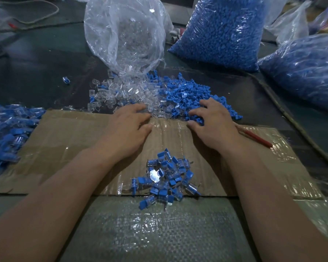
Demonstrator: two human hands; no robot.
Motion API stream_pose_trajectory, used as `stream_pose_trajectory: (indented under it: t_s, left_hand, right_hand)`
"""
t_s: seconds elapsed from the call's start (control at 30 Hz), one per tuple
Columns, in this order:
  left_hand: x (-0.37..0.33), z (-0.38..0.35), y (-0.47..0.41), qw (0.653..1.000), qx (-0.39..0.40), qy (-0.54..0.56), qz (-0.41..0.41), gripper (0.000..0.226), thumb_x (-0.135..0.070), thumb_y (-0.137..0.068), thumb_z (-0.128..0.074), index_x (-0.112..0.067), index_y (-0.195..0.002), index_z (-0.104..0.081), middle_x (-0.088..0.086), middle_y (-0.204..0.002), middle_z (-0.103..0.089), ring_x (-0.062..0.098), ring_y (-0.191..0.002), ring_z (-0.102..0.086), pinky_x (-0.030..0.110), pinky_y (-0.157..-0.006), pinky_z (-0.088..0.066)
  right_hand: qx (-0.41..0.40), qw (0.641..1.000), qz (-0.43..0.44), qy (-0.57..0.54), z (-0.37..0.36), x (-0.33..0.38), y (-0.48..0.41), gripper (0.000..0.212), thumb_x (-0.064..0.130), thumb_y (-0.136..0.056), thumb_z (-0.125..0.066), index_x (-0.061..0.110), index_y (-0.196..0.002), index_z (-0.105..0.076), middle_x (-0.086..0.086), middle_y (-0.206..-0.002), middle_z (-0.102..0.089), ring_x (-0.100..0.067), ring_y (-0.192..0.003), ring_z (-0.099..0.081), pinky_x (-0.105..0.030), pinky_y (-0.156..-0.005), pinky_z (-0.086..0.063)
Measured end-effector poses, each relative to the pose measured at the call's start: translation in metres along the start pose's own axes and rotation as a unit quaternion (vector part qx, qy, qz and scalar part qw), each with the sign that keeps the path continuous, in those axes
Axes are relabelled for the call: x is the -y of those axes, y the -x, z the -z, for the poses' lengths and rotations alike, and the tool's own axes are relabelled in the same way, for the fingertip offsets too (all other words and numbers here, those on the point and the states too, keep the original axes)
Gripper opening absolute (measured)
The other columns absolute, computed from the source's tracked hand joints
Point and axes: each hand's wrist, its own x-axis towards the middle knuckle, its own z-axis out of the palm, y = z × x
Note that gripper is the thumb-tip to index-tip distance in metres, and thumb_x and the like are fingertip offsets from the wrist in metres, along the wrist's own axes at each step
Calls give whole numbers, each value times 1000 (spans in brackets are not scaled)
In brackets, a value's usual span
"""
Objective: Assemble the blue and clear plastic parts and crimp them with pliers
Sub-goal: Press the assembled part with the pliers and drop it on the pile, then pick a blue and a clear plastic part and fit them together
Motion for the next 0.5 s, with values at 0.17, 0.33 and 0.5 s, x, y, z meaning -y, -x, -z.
stream_pose_trajectory:
  t_s: [0.17, 0.33, 0.5]
  left_hand:
    - [-2, 4, 2, 996, -85, 27, -21, 24, -11, -91, -56, -9, -112, -66, 4, -117, -64, 17, -109, -53, 15, -86, -28]
    - [-4, 6, 5, 990, -108, 92, 18, 28, -12, -85, -64, -15, -113, -66, 3, -106, -67, 13, -93, -58, 21, -85, -39]
    - [-7, 6, 5, 977, -133, 166, 18, 39, -8, -82, -67, -16, -119, -61, -14, -91, -58, -8, -76, -51, 1, -69, -38]
  right_hand:
    - [-32, 999, 13, -19, 0, -1, -2, 22, 25, -86, -61, 22, -107, -67, -3, -135, -46, -19, -128, -36, -45, -111, -22]
    - [-44, 998, 2, -34, 0, -2, -3, 15, 20, -84, -64, 19, -98, -69, 0, -136, -48, -16, -127, -39, -44, -111, -24]
    - [-110, 990, 36, -83, 1, -1, -1, 9, 16, -83, -65, 13, -89, -70, -2, -108, -57, -16, -108, -47, -34, -98, -34]
